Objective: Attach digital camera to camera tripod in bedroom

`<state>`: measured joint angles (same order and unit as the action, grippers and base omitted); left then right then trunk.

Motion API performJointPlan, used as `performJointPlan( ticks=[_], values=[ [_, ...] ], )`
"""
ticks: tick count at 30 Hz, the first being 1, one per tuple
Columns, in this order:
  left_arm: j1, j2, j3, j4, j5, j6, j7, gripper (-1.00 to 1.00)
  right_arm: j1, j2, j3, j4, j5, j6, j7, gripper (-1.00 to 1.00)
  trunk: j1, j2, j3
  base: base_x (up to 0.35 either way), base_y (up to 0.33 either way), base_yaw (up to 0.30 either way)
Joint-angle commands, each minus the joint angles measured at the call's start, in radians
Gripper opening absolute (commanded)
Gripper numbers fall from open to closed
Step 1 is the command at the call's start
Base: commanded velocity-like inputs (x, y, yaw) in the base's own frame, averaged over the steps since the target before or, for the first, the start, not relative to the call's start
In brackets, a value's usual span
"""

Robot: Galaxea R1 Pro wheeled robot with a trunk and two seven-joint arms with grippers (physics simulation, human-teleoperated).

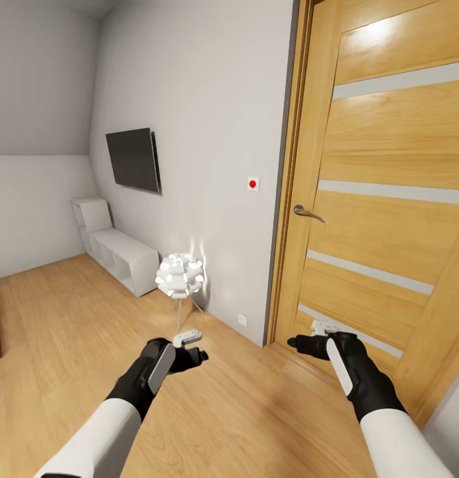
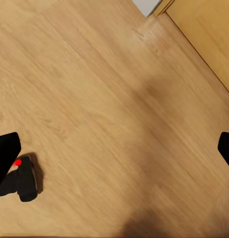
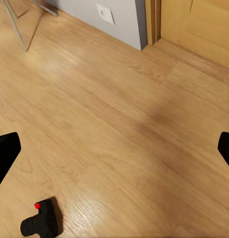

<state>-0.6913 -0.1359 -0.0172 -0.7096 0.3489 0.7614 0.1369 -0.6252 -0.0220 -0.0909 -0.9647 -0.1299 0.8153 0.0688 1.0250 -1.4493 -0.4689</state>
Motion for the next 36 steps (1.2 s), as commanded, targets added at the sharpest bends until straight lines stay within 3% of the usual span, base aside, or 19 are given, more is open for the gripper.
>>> performJointPlan(
  ticks=[1, 10, 21, 36],
  values=[
    [0.000, -0.002, -0.002, 0.001, 0.012, 0.003, 0.021, 1.00, 0.000, 0.001, -0.001, 0.002, -0.003, 0.005, 0.002, 1.00, 0.000, -0.001, -0.001, 0.000, 0.000, 0.000],
    [0.000, -0.003, -0.003, 0.004, 0.014, 0.004, 0.040, 1.00, 0.004, 0.001, 0.000, 0.020, -0.004, 0.007, 0.018, 1.00, 0.034, -0.064, -0.029, 0.000, 0.000, 0.000],
    [0.000, 0.006, -0.001, 0.003, 0.012, 0.010, 0.042, 1.00, 0.009, -0.012, -0.002, 0.049, 0.001, 0.007, 0.119, 1.00, 0.077, -0.141, -0.064, 0.000, 0.000, 0.000],
    [0.000, 0.017, -0.002, 0.005, 0.009, 0.009, 0.043, 1.00, 0.010, -0.014, -0.003, 0.072, 0.008, -0.003, 0.124, 1.00, 0.134, -0.246, -0.111, 0.000, 0.000, 0.000]
  ],
)
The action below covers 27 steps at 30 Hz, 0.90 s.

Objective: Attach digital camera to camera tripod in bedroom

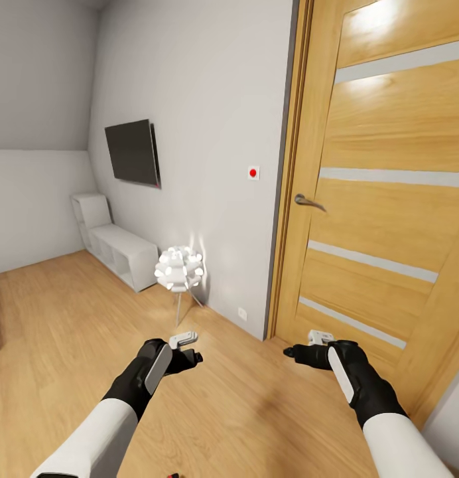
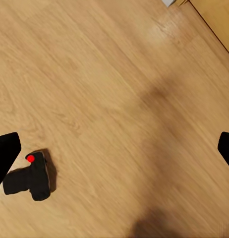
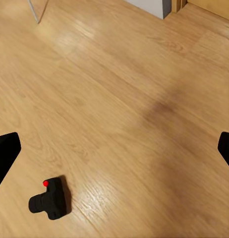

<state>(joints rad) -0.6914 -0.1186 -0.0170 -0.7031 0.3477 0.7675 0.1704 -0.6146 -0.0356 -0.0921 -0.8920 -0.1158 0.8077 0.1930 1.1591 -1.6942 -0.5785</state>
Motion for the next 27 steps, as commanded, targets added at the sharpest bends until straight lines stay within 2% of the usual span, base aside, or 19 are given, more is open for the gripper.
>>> performJointPlan(
  ticks=[1, 13, 15, 16, 19, 21, 27],
  values=[
    [0.000, 0.000, -0.002, -0.001, 0.011, 0.003, 0.009, 1.00, -0.001, 0.000, -0.001, -0.001, -0.006, 0.005, -0.001, 1.00, 0.004, -0.008, -0.004, 0.000, 0.000, 0.000],
    [0.000, 0.002, 0.001, 0.000, 0.007, 0.002, 0.021, 1.00, -0.001, -0.001, -0.002, 0.000, -0.005, 0.004, -0.004, 1.00, 0.050, -0.092, -0.042, 0.000, 0.000, 0.000],
    [0.000, 0.002, 0.001, 0.002, 0.007, 0.001, 0.047, 1.00, -0.001, -0.001, -0.003, 0.000, -0.004, 0.003, -0.005, 1.00, 0.058, -0.106, -0.048, 0.000, 0.000, 0.000],
    [0.000, 0.001, 0.000, 0.001, 0.010, 0.001, 0.110, 1.00, -0.001, -0.001, -0.003, 0.000, -0.003, 0.003, -0.009, 1.00, 0.061, -0.113, -0.051, 0.000, 0.000, 0.000],
    [0.000, 0.000, 0.000, 0.000, 0.011, 0.001, 0.137, 1.00, -0.001, -0.001, -0.002, 0.000, 0.002, 0.000, -0.025, 1.00, 0.073, -0.134, -0.061, 0.000, 0.000, 0.000],
    [0.000, -0.001, 0.001, 0.000, 0.011, 0.001, 0.154, 1.00, -0.001, -0.001, -0.002, -0.001, 0.020, -0.021, -0.083, 1.00, 0.081, -0.148, -0.067, 0.000, 0.000, 0.000],
    [0.000, -0.001, 0.001, 0.001, 0.010, 0.001, 0.161, 1.00, -0.001, 0.001, -0.002, 0.000, 0.038, -0.084, -0.205, 1.00, 0.104, -0.190, -0.086, 0.000, 0.000, 0.000]
  ],
)
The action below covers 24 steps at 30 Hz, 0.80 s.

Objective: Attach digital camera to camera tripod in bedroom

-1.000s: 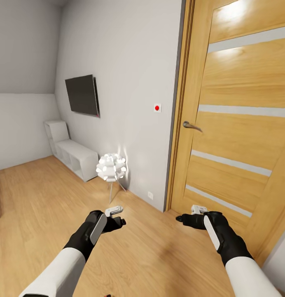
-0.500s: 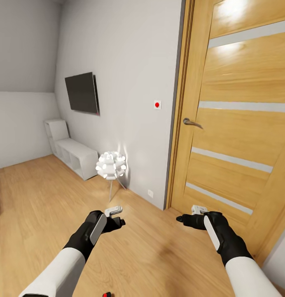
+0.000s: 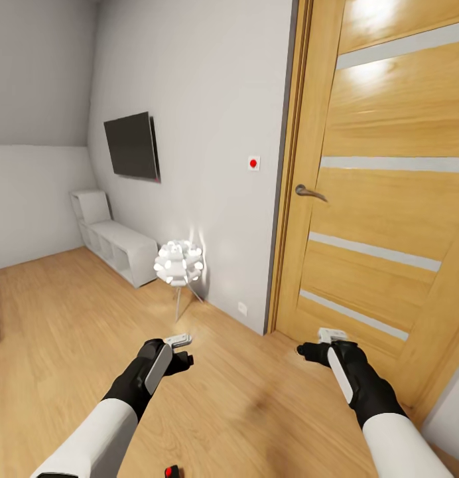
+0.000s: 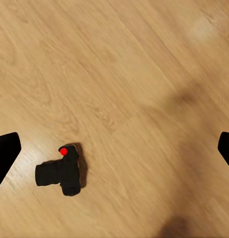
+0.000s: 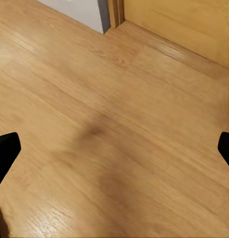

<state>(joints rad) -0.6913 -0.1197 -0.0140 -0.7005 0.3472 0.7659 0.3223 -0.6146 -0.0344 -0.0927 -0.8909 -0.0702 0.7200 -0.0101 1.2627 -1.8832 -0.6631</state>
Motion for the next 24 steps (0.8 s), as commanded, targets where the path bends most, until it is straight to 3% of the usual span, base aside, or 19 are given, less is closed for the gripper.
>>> performJointPlan(
  ticks=[1, 12, 24],
  values=[
    [0.000, 0.000, -0.001, -0.001, 0.010, 0.003, 0.011, 1.00, -0.001, 0.002, -0.001, -0.001, -0.006, -0.009, -0.026, 1.00, 0.004, -0.008, -0.004, 0.000, 0.000, 0.000],
    [0.000, -0.003, 0.002, -0.001, 0.018, -0.001, 0.108, 1.00, -0.001, 0.007, -0.001, 0.000, -0.006, -0.029, -0.065, 1.00, 0.046, -0.085, -0.039, 0.000, 0.000, 0.000],
    [0.000, -0.002, 0.003, 0.001, 0.019, -0.003, 0.116, 1.00, -0.001, 0.007, -0.001, 0.000, -0.009, -0.019, -0.064, 1.00, 0.092, -0.169, -0.076, 0.000, 0.000, 0.000]
  ],
)
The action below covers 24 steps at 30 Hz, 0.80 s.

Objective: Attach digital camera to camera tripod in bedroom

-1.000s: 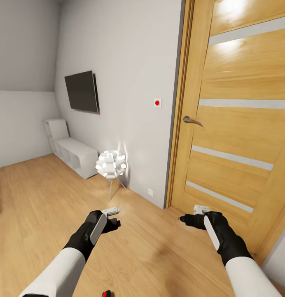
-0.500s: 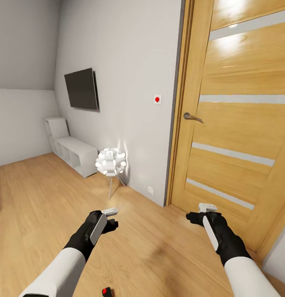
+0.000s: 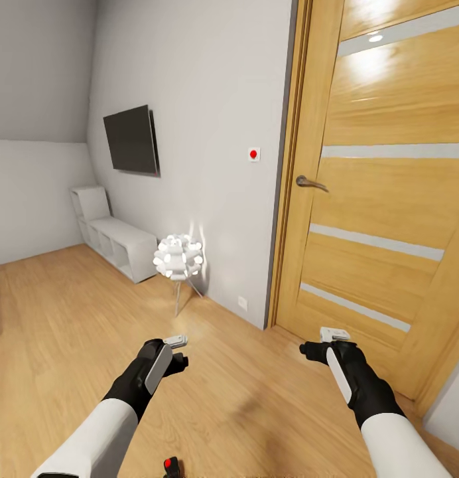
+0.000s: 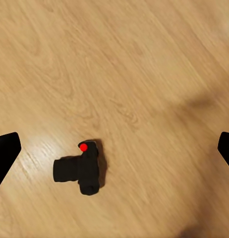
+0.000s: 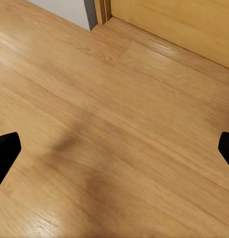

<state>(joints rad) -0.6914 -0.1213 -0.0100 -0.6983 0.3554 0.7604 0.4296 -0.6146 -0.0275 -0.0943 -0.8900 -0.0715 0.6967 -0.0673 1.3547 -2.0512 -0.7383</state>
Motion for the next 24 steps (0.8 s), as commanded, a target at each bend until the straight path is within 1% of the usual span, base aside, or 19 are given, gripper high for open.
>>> performJointPlan(
  ticks=[1, 24],
  values=[
    [0.000, 0.000, -0.001, -0.001, 0.010, 0.002, 0.009, 1.00, -0.001, 0.000, 0.001, -0.001, -0.008, 0.005, -0.007, 1.00, 0.004, -0.008, -0.004, 0.000, 0.000, 0.000],
    [0.000, 0.002, -0.002, -0.001, 0.011, 0.001, 0.008, 1.00, -0.001, -0.002, 0.001, -0.001, -0.011, 0.009, -0.006, 1.00, 0.092, -0.169, -0.076, 0.000, 0.000, 0.000]
  ],
)
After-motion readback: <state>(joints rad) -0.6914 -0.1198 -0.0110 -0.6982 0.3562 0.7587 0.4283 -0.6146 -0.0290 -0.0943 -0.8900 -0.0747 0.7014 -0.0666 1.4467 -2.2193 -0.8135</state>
